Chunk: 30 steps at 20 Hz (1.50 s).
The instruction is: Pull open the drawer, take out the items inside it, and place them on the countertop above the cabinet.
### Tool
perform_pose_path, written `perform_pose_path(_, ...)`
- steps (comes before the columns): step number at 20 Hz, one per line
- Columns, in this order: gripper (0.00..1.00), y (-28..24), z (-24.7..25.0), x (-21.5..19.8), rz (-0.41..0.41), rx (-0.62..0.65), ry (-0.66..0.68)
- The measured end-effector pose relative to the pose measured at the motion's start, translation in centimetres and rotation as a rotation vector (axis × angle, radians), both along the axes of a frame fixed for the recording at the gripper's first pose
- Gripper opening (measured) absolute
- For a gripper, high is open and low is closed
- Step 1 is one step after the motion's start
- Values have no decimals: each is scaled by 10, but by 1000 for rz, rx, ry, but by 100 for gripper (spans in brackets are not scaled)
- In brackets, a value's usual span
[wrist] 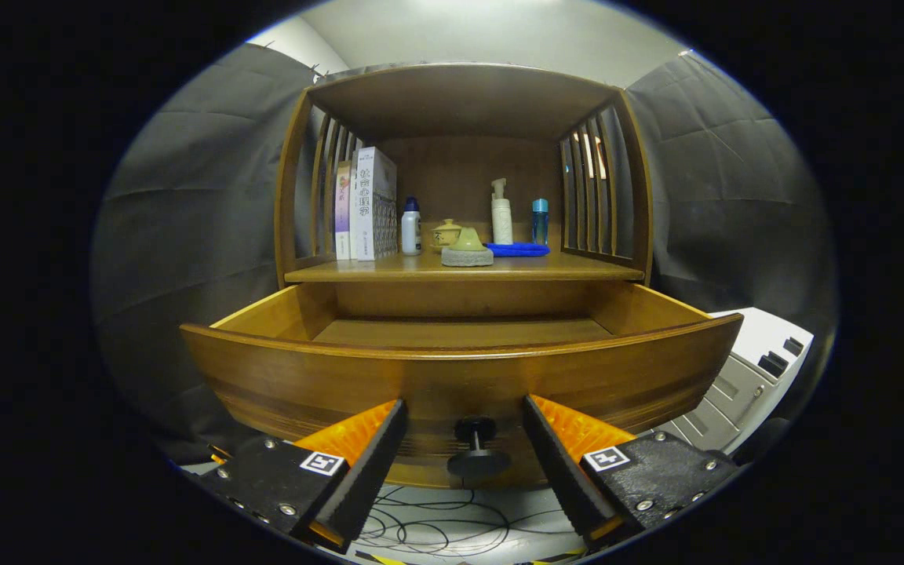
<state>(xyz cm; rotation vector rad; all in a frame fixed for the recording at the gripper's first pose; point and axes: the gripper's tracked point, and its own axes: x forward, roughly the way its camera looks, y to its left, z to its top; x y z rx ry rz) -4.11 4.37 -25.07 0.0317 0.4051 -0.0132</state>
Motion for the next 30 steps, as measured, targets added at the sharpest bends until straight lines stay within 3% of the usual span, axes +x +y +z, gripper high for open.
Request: perform_pose_path(30, 95, -2, -23, 165, -29, 52, -28)
